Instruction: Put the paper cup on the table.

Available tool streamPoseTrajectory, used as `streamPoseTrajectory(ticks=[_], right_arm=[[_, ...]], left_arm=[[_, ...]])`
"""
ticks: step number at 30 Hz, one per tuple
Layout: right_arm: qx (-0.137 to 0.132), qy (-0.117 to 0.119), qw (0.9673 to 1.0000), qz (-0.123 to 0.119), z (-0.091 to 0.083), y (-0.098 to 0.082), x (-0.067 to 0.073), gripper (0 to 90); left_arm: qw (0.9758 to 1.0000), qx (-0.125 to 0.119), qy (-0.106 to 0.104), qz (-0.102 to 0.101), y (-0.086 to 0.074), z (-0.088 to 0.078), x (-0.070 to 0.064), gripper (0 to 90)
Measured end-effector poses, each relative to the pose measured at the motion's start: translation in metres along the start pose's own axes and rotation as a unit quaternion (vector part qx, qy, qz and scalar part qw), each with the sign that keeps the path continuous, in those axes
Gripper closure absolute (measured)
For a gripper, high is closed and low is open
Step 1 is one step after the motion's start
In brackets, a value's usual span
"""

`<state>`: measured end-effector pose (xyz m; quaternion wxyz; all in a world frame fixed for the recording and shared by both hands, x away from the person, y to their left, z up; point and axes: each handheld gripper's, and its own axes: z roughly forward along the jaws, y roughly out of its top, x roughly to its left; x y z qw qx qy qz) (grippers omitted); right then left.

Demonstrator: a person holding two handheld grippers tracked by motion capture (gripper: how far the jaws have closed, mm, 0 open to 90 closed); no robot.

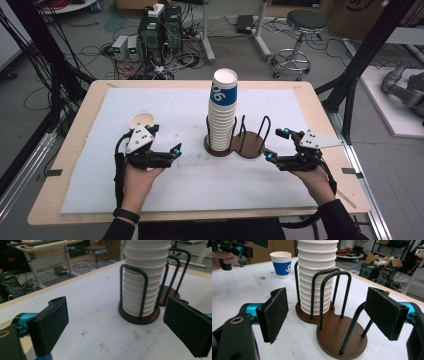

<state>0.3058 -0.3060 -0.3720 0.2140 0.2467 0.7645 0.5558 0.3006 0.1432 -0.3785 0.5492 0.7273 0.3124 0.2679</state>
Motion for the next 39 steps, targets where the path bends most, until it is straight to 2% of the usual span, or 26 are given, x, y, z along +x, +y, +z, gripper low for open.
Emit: streamPoseTrajectory(ticks=[2, 5, 10, 16, 23, 27, 31, 32, 34, 39], right_arm=[[0.000, -0.002, 1.0000, 0.000, 0.000, 0.000, 0.000, 19.5], [0.000, -0.002, 1.0000, 0.001, 0.000, 0.001, 0.001, 19.5], [0.002, -0.004, 1.0000, 0.000, 0.000, 0.001, 0.002, 19.5], [0.001, -0.008, 1.0000, 0.002, -0.003, 0.000, 0.000, 19.5], [0.001, -0.006, 1.0000, 0.003, -0.003, -0.001, -0.001, 19.5], [0.002, -0.009, 1.0000, 0.000, -0.002, -0.001, 0.000, 19.5], [0.005, -0.011, 0.9999, -0.004, -0.001, -0.001, 0.000, 19.5], [0.005, -0.011, 0.9999, -0.002, -0.001, -0.001, 0.000, 19.5], [0.004, -0.010, 0.9999, -0.001, -0.001, -0.001, 0.000, 19.5], [0.005, -0.008, 1.0000, -0.002, 0.000, -0.002, 0.000, 19.5]], left_arm=[[0.9998, -0.006, -0.018, -0.009, -0.004, 0.003, -0.001, 6.2], [0.9993, -0.009, -0.032, -0.016, -0.010, 0.005, 0.001, 6.2], [0.9991, -0.024, -0.035, 0.009, -0.011, 0.003, -0.004, 6.2], [0.9986, -0.019, -0.046, 0.016, -0.012, 0.004, -0.008, 6.2], [0.9982, -0.011, -0.059, 0.008, -0.017, 0.007, -0.009, 6.2], [0.9983, -0.010, -0.057, 0.012, -0.018, 0.007, -0.009, 6.2], [0.9986, -0.008, -0.040, 0.033, -0.017, 0.004, -0.009, 6.2], [0.9988, -0.007, -0.036, 0.033, -0.018, 0.004, -0.008, 6.2], [0.9988, -0.012, -0.042, 0.022, -0.019, 0.003, -0.007, 6.2], [0.9990, -0.004, -0.038, 0.024, -0.021, 0.005, -0.007, 6.2]])
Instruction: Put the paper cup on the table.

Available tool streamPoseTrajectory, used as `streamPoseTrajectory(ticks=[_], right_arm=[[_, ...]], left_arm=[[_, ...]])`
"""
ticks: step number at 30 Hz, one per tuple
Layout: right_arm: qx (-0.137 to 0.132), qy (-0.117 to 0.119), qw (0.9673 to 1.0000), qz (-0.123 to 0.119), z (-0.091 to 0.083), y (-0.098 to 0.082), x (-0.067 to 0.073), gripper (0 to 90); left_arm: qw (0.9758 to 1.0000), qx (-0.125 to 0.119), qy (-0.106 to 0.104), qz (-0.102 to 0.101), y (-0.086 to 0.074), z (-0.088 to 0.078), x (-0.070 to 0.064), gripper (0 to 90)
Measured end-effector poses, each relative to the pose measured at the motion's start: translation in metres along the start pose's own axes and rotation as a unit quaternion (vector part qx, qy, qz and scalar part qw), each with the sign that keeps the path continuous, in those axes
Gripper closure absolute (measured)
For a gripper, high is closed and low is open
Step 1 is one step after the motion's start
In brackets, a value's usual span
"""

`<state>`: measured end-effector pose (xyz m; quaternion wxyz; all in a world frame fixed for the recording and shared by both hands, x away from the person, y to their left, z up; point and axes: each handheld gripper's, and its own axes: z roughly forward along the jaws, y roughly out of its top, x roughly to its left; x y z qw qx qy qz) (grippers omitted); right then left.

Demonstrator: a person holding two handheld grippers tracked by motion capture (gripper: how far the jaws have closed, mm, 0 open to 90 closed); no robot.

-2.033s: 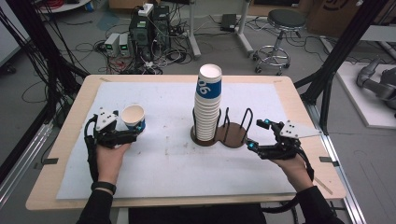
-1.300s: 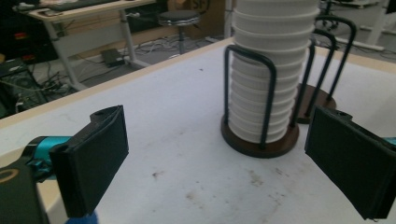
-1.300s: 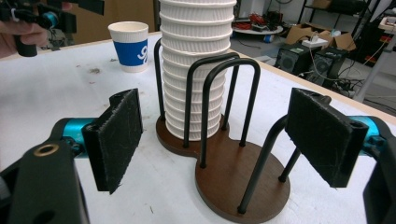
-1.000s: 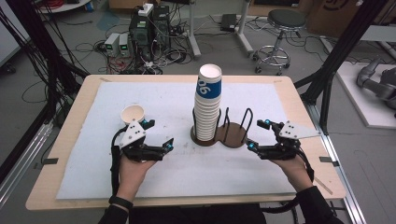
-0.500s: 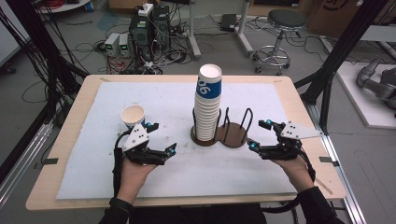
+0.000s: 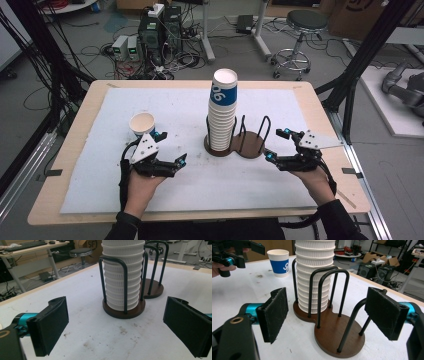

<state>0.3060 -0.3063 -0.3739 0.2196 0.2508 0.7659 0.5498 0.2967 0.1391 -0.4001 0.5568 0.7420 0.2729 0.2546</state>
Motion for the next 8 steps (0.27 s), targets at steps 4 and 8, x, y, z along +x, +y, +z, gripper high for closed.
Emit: streamPoseTrajectory(ticks=[4, 8], right_arm=[[0.001, 0.003, 1.0000, 0.004, 0.0005, -0.0011, -0.0004, 19.5], [-0.007, 0.002, 1.0000, 0.001, 0.0003, -0.0031, -0.0009, 19.4]], left_arm=[[1.0000, 0.004, 0.000, 0.003, -0.0009, 0.0016, 0.0004, 6.2], [0.9999, 0.011, 0.004, 0.006, -0.0009, 0.0028, 0.0006, 6.2]])
